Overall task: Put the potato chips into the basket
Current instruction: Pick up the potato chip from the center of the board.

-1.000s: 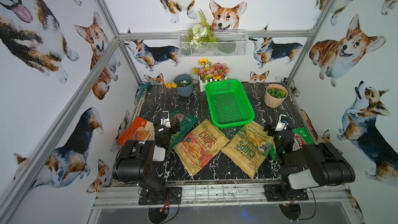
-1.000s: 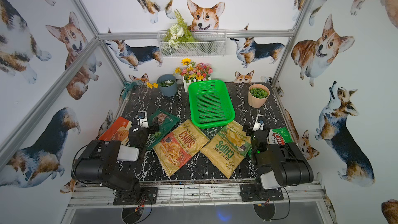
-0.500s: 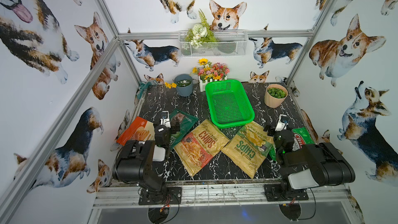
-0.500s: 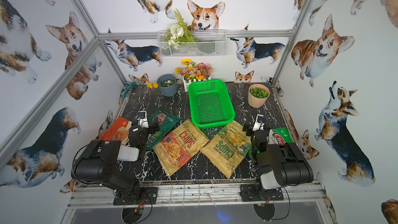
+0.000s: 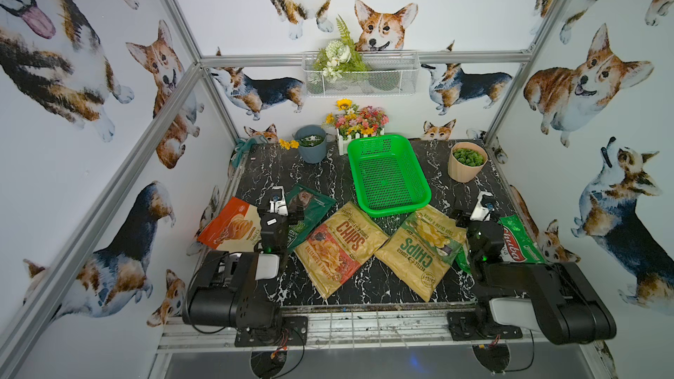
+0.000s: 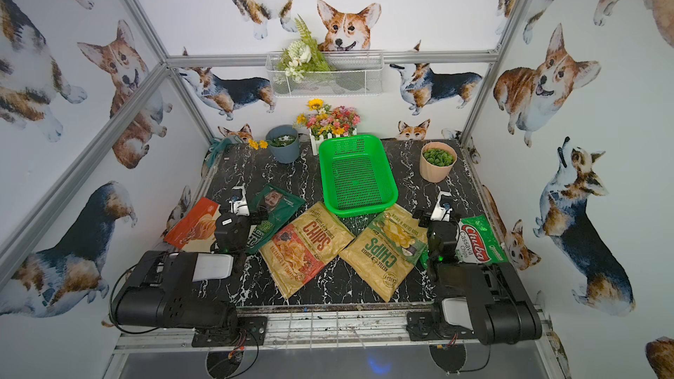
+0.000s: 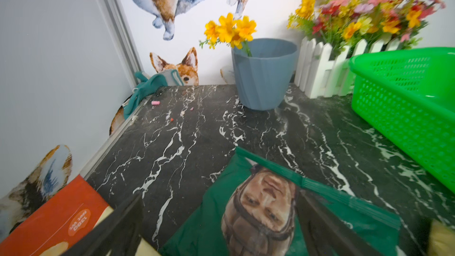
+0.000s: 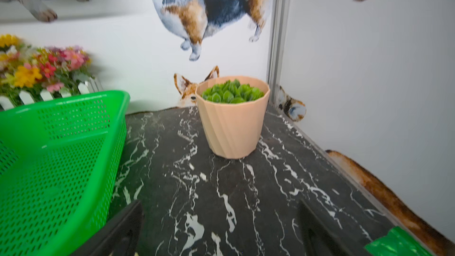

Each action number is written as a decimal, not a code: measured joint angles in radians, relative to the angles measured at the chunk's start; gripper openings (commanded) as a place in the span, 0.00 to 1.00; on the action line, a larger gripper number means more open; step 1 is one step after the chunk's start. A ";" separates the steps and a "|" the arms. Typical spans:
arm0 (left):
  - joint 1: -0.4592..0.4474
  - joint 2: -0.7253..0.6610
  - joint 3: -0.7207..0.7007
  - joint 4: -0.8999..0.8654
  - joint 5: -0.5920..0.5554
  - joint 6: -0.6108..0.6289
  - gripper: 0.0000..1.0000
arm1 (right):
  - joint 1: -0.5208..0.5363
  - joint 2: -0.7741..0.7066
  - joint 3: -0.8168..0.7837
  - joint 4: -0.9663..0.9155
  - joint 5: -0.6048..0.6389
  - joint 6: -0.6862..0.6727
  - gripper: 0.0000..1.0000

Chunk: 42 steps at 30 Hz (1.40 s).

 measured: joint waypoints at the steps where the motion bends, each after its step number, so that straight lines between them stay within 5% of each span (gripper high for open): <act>1: -0.015 -0.022 0.000 -0.010 -0.016 0.010 1.00 | 0.000 -0.052 0.008 -0.043 0.017 0.018 0.99; 10: -0.045 -0.301 0.063 -0.244 -0.049 0.060 1.00 | 0.001 -0.313 0.298 -0.647 0.007 0.278 0.80; 21: -0.076 -0.404 0.167 -0.563 0.338 0.135 0.97 | 0.001 -0.156 0.566 -1.308 -0.144 0.476 0.77; 32: -0.138 -0.268 0.293 -0.699 0.452 0.129 0.93 | -0.010 0.029 0.599 -1.509 -0.171 0.479 0.71; 42: -0.222 -0.201 0.363 -0.789 0.464 0.124 0.93 | -0.014 0.000 0.537 -1.526 -0.214 0.470 0.44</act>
